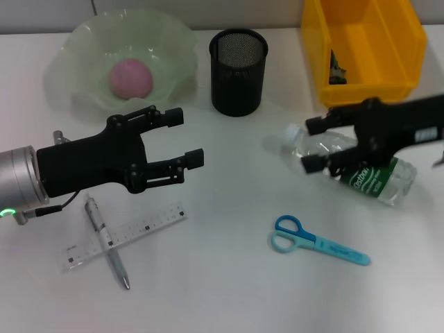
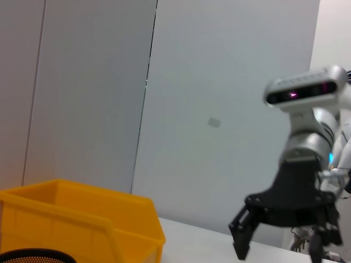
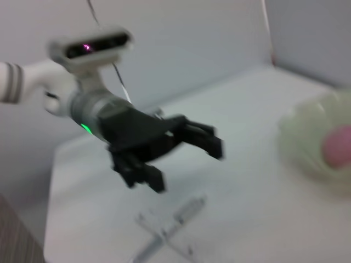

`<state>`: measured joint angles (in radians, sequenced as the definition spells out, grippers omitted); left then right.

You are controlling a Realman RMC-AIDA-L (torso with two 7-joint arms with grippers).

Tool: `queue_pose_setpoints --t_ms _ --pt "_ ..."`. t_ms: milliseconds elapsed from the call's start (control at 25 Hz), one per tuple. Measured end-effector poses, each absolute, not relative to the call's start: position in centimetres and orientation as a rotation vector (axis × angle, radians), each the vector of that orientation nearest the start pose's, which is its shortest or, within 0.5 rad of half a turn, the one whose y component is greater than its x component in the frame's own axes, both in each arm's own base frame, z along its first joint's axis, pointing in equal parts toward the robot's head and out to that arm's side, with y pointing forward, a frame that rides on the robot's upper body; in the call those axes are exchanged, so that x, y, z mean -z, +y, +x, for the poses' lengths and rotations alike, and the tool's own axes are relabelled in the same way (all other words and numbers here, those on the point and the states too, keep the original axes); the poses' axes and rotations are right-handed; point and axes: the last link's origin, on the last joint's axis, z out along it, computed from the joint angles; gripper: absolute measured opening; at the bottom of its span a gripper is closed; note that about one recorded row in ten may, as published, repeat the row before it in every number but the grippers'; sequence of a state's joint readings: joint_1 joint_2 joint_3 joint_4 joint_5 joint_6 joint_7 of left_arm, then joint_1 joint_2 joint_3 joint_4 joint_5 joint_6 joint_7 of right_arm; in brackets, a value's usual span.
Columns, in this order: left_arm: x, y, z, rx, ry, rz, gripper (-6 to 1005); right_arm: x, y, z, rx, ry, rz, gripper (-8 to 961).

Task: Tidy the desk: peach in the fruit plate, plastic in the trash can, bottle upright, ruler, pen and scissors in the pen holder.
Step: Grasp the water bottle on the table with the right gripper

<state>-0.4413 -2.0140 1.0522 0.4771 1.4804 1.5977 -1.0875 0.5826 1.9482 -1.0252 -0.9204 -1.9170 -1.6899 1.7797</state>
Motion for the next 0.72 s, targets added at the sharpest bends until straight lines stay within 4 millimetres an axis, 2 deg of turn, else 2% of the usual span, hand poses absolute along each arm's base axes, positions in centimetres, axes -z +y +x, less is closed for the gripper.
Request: queue_pose_setpoints --t_ms 40,240,360,400,440,560,720 --pt "1.0 30.2 -25.6 1.023 -0.387 -2.677 815 -4.2 34.7 20.7 -0.441 0.603 -3.006 827" --pt "1.0 30.1 -25.6 1.024 -0.382 -2.678 815 -7.2 37.1 18.3 -0.036 0.783 -2.996 826" --pt "1.0 30.1 -25.7 1.024 -0.381 -2.675 815 -7.9 38.3 17.7 0.239 0.841 -2.931 826" --pt "1.1 30.1 -25.6 1.024 -0.381 -2.674 815 -7.9 39.0 17.6 0.407 0.848 -2.872 826" --pt "1.2 30.1 -25.6 1.026 -0.381 -2.673 815 -7.8 39.4 17.6 0.495 0.846 -2.835 826" --pt "1.3 30.1 -25.5 1.025 -0.381 -2.673 815 -7.2 39.7 17.4 0.594 0.829 -2.793 827" --pt "1.4 30.2 -25.4 1.027 -0.379 -2.674 815 -5.2 40.0 17.4 0.760 0.762 -2.728 827"
